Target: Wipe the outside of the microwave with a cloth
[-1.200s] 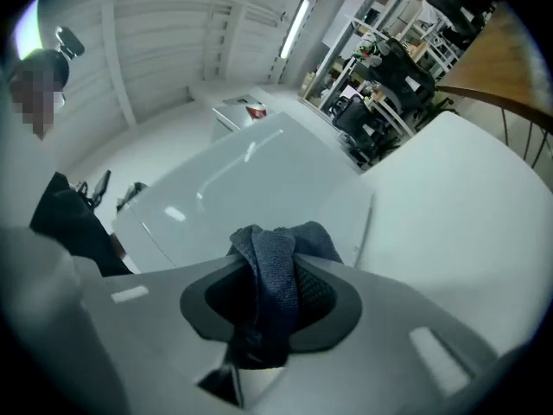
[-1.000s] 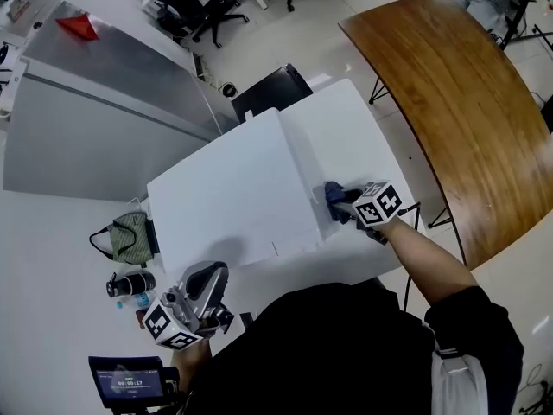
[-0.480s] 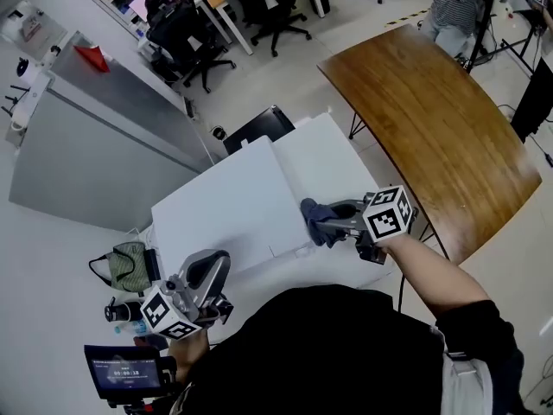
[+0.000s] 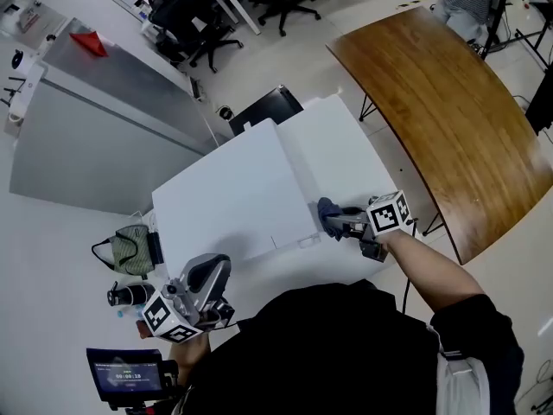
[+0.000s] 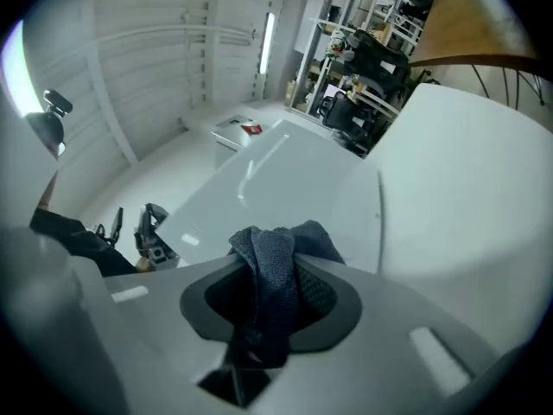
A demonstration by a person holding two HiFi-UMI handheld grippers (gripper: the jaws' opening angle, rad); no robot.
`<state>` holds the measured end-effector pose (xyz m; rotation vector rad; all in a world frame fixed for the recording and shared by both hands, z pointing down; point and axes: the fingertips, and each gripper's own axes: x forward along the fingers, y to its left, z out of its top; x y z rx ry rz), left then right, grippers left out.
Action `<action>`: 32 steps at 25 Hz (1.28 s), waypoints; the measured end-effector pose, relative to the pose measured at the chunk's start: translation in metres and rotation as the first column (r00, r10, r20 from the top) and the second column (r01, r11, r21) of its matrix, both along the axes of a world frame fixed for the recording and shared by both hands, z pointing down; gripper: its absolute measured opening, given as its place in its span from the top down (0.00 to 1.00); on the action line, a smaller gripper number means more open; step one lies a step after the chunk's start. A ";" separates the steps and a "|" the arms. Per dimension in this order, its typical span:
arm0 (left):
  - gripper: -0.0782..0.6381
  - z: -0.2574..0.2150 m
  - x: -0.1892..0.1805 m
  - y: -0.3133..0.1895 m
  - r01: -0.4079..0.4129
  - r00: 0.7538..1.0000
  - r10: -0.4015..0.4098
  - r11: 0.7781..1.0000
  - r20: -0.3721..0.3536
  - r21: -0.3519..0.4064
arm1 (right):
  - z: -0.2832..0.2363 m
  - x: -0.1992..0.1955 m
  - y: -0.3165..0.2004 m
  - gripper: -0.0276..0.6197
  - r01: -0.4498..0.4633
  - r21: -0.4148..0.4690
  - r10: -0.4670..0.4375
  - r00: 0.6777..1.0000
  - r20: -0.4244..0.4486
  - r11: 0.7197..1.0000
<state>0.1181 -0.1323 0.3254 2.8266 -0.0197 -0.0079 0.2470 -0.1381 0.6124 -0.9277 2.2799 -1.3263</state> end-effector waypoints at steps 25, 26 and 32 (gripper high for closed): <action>0.88 -0.026 -0.177 0.037 0.182 0.977 -0.166 0.976 -0.136 0.122 | -0.014 0.037 0.023 0.82 -0.159 -0.067 0.097 0.833 -0.544 0.985; 0.88 -0.026 -0.193 0.042 0.178 0.977 -0.160 0.975 -0.143 0.129 | -0.035 0.033 0.029 0.82 -0.197 -0.017 0.156 0.822 -0.547 0.980; 0.88 0.003 -0.290 0.081 0.127 0.980 -0.107 0.986 -0.170 0.108 | -0.127 -0.061 0.093 0.82 -0.304 0.202 0.362 0.839 -0.406 0.931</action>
